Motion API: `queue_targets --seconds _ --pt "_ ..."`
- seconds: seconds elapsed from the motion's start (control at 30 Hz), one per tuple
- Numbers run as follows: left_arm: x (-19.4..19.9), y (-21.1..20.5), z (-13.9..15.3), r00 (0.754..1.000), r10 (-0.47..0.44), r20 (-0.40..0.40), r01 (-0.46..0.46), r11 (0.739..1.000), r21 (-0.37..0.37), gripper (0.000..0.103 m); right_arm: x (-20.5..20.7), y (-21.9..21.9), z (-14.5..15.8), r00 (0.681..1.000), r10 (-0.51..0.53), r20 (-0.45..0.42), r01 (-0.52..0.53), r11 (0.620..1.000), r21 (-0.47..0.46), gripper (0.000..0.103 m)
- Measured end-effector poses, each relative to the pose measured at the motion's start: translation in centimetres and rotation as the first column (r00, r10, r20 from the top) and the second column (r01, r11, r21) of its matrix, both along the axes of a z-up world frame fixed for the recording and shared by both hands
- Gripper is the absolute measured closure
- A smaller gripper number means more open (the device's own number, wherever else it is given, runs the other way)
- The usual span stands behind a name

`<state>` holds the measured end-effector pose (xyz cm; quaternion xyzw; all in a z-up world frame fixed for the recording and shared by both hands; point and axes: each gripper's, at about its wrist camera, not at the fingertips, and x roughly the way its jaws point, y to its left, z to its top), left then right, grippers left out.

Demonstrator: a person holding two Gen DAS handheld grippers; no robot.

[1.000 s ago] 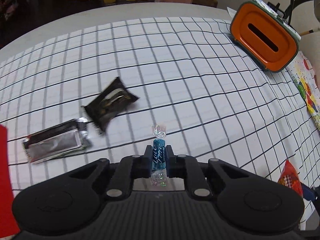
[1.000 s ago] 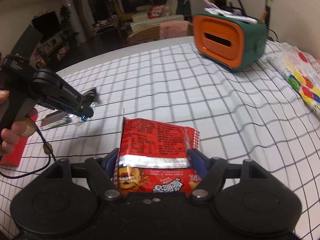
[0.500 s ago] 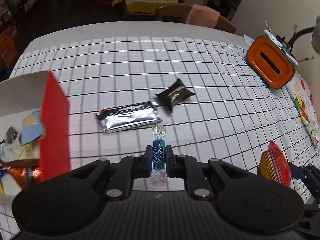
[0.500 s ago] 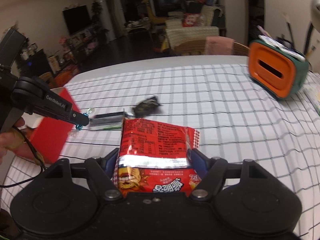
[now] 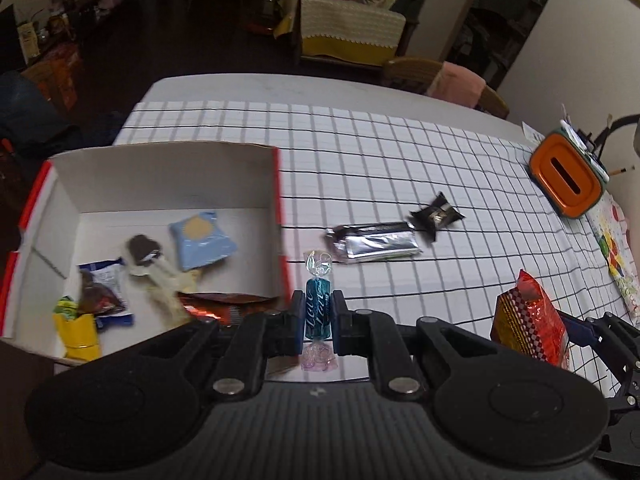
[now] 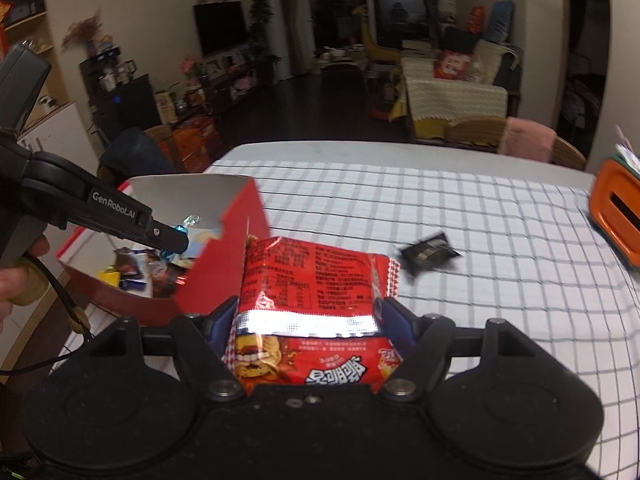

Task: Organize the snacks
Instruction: 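Carry the blue candy and red snack bag over the red box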

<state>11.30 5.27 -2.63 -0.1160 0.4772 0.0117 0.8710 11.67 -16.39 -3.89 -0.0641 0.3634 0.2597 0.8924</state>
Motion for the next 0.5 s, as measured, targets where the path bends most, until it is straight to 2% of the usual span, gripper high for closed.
queue_targets --seconds 0.2,0.5 --pt "-2.1 5.2 0.3 0.999 0.053 0.01 -0.053 0.999 0.004 0.09 -0.5 5.0 0.3 0.999 0.043 0.015 -0.043 0.999 -0.014 0.029" --pt "-3.9 12.2 -0.9 0.993 0.115 0.0 -0.115 0.993 0.025 0.09 -0.6 12.4 -0.5 0.994 0.106 0.029 -0.104 0.993 -0.062 0.029"
